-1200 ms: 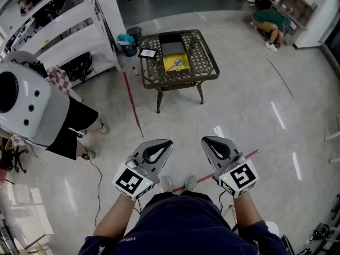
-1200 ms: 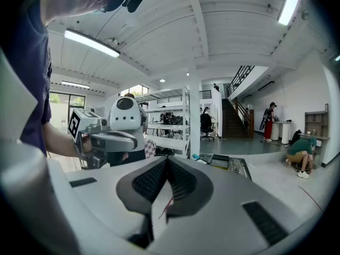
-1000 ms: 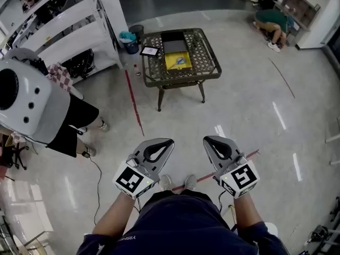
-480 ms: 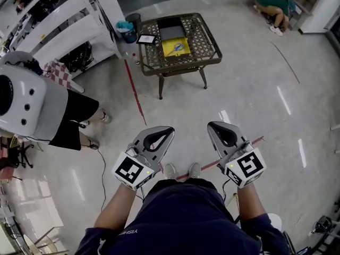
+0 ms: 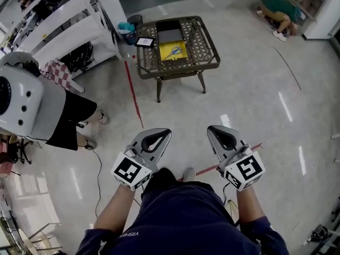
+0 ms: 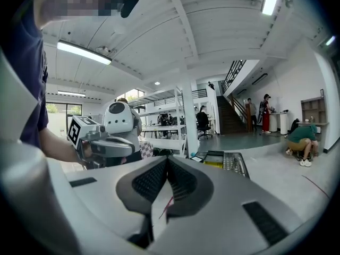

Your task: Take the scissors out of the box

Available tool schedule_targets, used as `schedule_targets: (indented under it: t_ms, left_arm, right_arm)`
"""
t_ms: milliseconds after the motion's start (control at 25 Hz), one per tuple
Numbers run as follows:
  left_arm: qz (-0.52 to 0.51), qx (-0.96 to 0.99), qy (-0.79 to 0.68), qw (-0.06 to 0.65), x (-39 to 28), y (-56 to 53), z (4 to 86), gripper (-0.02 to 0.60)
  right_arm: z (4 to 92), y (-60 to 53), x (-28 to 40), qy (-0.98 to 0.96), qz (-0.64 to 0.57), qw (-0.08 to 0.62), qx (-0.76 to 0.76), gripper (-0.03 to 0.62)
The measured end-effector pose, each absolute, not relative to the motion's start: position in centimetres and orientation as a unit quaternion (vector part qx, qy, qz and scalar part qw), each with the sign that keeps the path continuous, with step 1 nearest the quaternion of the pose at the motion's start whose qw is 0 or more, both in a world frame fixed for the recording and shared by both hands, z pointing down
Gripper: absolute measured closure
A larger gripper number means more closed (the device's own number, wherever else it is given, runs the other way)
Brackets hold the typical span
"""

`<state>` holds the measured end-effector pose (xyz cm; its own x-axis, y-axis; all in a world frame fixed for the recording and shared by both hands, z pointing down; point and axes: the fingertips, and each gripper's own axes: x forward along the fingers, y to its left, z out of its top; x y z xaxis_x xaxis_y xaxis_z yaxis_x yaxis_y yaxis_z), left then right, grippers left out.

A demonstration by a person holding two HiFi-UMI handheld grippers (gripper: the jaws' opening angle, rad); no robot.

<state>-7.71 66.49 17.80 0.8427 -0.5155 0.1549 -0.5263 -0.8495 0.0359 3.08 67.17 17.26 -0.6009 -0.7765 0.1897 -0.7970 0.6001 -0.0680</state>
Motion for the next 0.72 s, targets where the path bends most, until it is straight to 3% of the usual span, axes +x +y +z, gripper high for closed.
schedule_targets:
  t_ms: [720]
  left_arm:
    - [0.073, 0.957, -0.273, 0.063, -9.2, 53.5, 21.2, 0.555]
  right_arm:
    - [20.8, 54.0, 1.6, -0.888, 0.099, 0.089, 0.440, 0.576]
